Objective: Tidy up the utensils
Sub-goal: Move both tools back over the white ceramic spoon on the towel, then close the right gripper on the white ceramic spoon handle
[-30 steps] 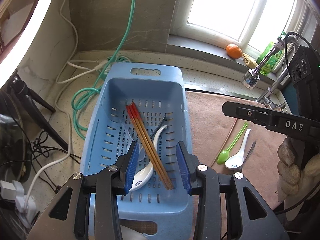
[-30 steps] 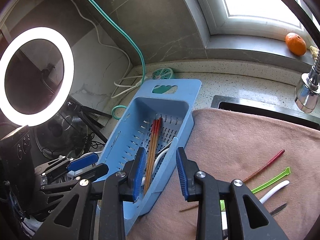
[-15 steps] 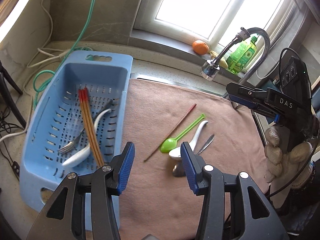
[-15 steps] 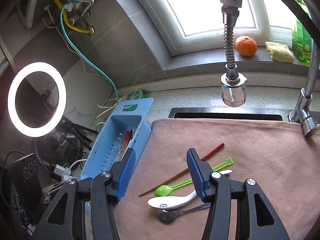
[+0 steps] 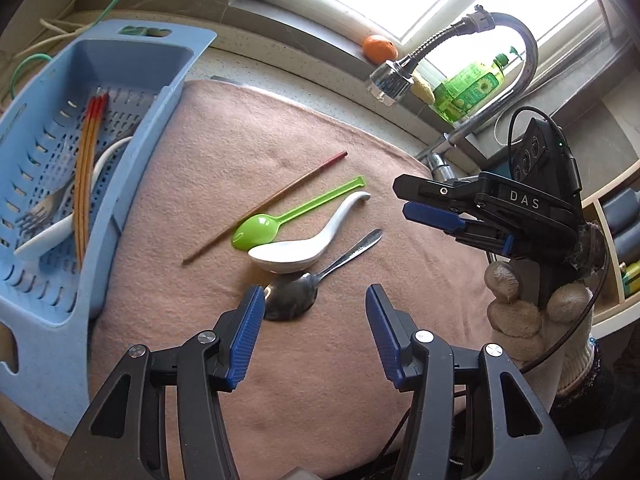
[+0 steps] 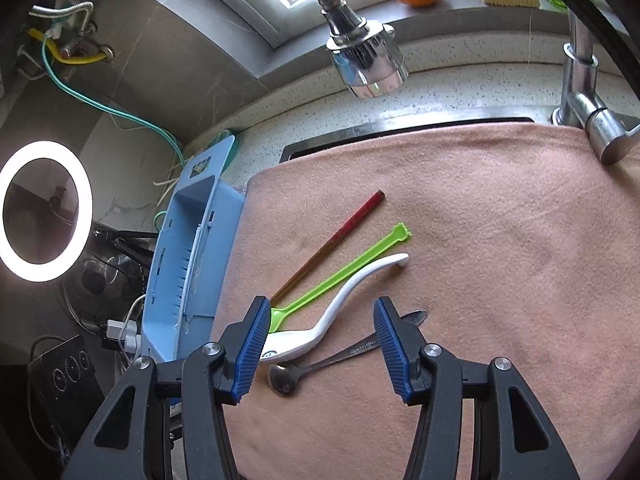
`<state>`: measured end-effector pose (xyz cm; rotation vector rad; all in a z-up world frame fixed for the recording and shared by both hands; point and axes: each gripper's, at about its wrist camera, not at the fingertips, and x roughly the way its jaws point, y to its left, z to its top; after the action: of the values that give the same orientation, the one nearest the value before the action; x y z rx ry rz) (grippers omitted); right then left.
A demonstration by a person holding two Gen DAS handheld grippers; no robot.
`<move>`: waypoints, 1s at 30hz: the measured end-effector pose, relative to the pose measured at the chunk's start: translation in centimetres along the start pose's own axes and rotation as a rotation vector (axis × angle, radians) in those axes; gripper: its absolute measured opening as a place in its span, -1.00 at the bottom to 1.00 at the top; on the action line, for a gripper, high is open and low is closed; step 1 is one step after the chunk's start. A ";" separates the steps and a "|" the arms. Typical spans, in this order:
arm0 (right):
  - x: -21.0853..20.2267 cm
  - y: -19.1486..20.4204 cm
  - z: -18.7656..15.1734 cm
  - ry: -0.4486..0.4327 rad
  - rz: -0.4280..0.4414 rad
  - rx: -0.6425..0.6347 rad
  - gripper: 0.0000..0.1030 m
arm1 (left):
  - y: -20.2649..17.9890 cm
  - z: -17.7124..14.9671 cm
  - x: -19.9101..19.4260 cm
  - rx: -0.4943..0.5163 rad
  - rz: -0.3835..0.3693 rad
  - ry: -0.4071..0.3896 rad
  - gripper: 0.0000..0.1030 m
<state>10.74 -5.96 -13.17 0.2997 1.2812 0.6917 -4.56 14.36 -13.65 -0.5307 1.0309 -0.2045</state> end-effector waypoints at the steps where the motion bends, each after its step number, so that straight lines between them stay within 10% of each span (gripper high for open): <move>1: 0.5 -0.2 0.0 0.014 0.001 0.011 -0.04 | -0.1 0.1 0.5 -0.001 0.015 0.006 0.00; 14: 5.4 -0.1 0.8 0.125 -0.012 0.042 -0.15 | 1.3 1.5 4.1 -0.032 0.094 0.046 0.00; 30: 7.1 -0.3 1.3 0.156 -0.033 0.057 -0.76 | 0.2 2.6 6.4 0.024 0.097 0.048 -0.05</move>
<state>12.94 -1.52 -18.48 0.2747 1.4538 0.6611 0.97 12.77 -17.58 -0.4550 1.0968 -0.1444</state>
